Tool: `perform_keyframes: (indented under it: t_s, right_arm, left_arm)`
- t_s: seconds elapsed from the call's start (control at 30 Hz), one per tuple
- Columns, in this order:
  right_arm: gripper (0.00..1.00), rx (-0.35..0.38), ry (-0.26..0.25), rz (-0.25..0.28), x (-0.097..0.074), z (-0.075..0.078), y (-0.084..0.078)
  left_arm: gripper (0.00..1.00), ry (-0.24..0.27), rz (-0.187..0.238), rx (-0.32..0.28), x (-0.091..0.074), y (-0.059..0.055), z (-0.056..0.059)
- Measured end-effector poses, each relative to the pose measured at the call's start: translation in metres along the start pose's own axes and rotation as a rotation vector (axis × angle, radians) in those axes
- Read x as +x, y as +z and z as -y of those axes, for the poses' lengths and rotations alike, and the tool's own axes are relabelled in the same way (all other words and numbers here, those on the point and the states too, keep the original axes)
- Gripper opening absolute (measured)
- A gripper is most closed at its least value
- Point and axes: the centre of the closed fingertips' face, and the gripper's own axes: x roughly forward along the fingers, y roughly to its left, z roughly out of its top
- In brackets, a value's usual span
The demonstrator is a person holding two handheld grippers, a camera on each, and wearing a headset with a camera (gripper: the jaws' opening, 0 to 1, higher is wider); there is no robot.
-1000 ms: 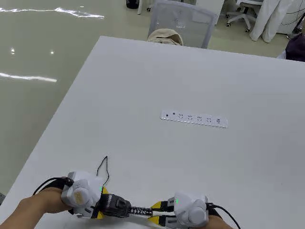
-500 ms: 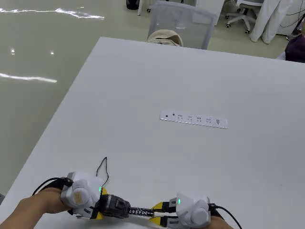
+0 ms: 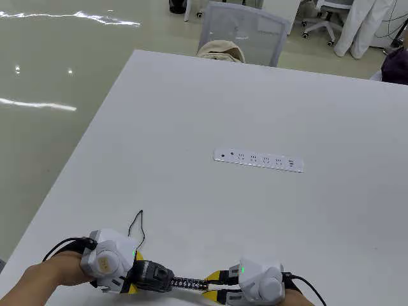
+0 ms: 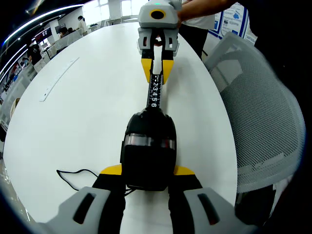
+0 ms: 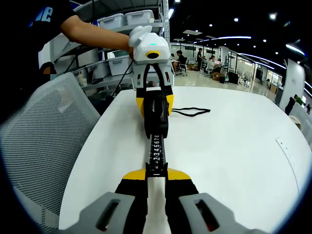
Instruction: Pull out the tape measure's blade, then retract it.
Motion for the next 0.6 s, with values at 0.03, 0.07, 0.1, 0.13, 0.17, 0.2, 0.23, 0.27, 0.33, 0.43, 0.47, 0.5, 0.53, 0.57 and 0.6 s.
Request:
perform_keyframes:
  t_s: [0.03, 0.07, 0.1, 0.13, 0.17, 0.2, 0.23, 0.27, 0.33, 0.43, 0.47, 0.5, 0.53, 0.57, 0.6]
  right_arm:
    - [0.1, 0.001, 0.0, 0.0, -0.0003, -0.0001, -0.0002]
    - [0.1, -0.001, 0.0, -0.002, -0.0005, -0.0003, -0.0005]
    - [0.1, -0.001, 0.0, -0.003, -0.0007, -0.0004, -0.0007]
    - [0.1, -0.001, 0.0, -0.003, -0.0009, -0.0005, -0.0008]
    - [0.1, 0.0, 0.0, -0.002, -0.0012, -0.0001, -0.0011]
    - [0.1, 0.001, 0.0, -0.003, -0.0015, 0.0001, -0.0013]
    - [0.1, 0.001, 0.001, -0.002, -0.002, -0.0001, -0.0013]
    - [0.1, 0.0, 0.0, -0.002, -0.0023, 0.0, -0.0015]
    - [0.1, 0.003, 0.001, -0.003, -0.003, 0.0002, -0.0022]
    - [0.1, 0.003, 0.001, -0.003, -0.004, 0.0002, -0.0034]
    - [0.1, 0.003, 0.001, -0.004, -0.0043, 0.0004, -0.0036]
    - [0.1, 0.006, 0.001, -0.003, -0.0047, 0.0003, -0.0039]
    - [0.1, 0.006, 0.001, -0.003, -0.005, 0.0003, -0.0041]
    - [0.1, 0.007, 0.001, -0.003, -0.0058, 0.0006, -0.0048]
    - [0.1, 0.007, 0.001, -0.004, -0.0062, 0.0005, -0.0051]
  left_arm:
    - [0.29, 0.0, 0.0, 0.0, 0.0001, 0.0, 0.0]
    - [0.29, 0.0, 0.001, 0.0, 0.0003, 0.0, 0.0]
    - [0.29, 0.0, 0.001, 0.001, 0.0004, 0.0, 0.0]
    - [0.29, 0.0, 0.001, 0.001, 0.0005, -0.0001, 0.0]
    - [0.29, -0.001, 0.001, 0.001, 0.0005, -0.0002, 0.0001]
    - [0.29, -0.001, 0.002, -0.001, 0.0007, -0.0002, 0.0001]
    - [0.29, -0.001, 0.002, -0.001, 0.0008, -0.0002, 0.0002]
    - [0.29, -0.002, 0.002, -0.001, 0.0008, 0.0, 0.0003]
    - [0.29, -0.002, 0.003, -0.001, 0.001, 0.0001, 0.0003]
    - [0.29, -0.002, 0.003, -0.001, 0.001, 0.0002, 0.0004]
    - [0.29, -0.003, 0.004, -0.002, 0.001, 0.0002, 0.0004]
    - [0.29, -0.003, 0.004, -0.001, 0.0009, 0.0003, 0.0004]
    - [0.29, -0.003, 0.004, -0.002, 0.0009, 0.0004, 0.0003]
    - [0.29, -0.002, 0.003, -0.001, 0.0009, 0.0005, 0.0003]
    - [0.29, -0.003, 0.003, -0.001, 0.0009, 0.0007, 0.0005]
